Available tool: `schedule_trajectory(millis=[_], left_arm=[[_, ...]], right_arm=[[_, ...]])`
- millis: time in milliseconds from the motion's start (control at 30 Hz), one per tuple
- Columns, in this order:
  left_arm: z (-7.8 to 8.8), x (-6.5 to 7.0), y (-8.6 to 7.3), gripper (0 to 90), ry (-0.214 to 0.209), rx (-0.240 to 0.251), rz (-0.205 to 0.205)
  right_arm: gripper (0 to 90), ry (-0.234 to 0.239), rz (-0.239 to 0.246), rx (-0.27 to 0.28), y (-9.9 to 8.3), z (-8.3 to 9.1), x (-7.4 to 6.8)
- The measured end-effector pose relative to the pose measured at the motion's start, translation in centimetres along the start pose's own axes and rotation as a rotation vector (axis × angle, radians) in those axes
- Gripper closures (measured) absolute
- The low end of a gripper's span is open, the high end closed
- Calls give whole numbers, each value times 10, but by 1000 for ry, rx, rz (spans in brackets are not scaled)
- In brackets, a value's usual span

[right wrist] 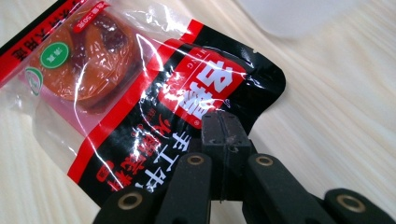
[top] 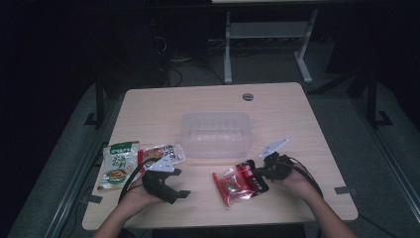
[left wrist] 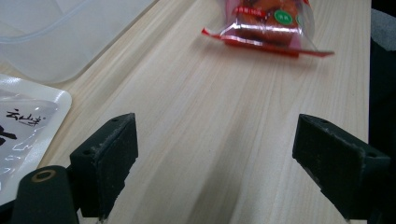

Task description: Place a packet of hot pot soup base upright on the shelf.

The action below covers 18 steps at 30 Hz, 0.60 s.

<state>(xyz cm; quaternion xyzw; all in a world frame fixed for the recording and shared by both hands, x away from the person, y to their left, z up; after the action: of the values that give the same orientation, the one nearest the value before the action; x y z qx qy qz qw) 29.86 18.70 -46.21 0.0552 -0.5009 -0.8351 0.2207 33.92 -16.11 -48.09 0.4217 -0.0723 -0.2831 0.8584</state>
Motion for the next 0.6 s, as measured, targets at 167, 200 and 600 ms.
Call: schedule_trajectory(millis=[167,200,600], left_arm=[[1,0,0,139,1,7,10],[1,0,0,139,1,7,10],[-1,4,3,155,22,-16,1]], right_arm=[[898,25,32,8,9,-12,-14],[897,27,22,17,11,-12,-16],[409,-51,-37,105,5,28,-11]])
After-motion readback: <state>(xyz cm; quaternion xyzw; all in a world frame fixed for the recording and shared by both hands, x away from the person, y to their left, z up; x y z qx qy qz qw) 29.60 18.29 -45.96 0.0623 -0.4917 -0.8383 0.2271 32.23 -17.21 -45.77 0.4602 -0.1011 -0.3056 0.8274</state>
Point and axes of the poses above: each handheld gripper's, and its own axes: z roughly backward along the jaws, y roughly out of its top, x roughly to its right, the point moved 3 cm from there along -z, roughly forward along the jaws, and after that the axes turned 15 degrees about x, right-handed, at the moved point
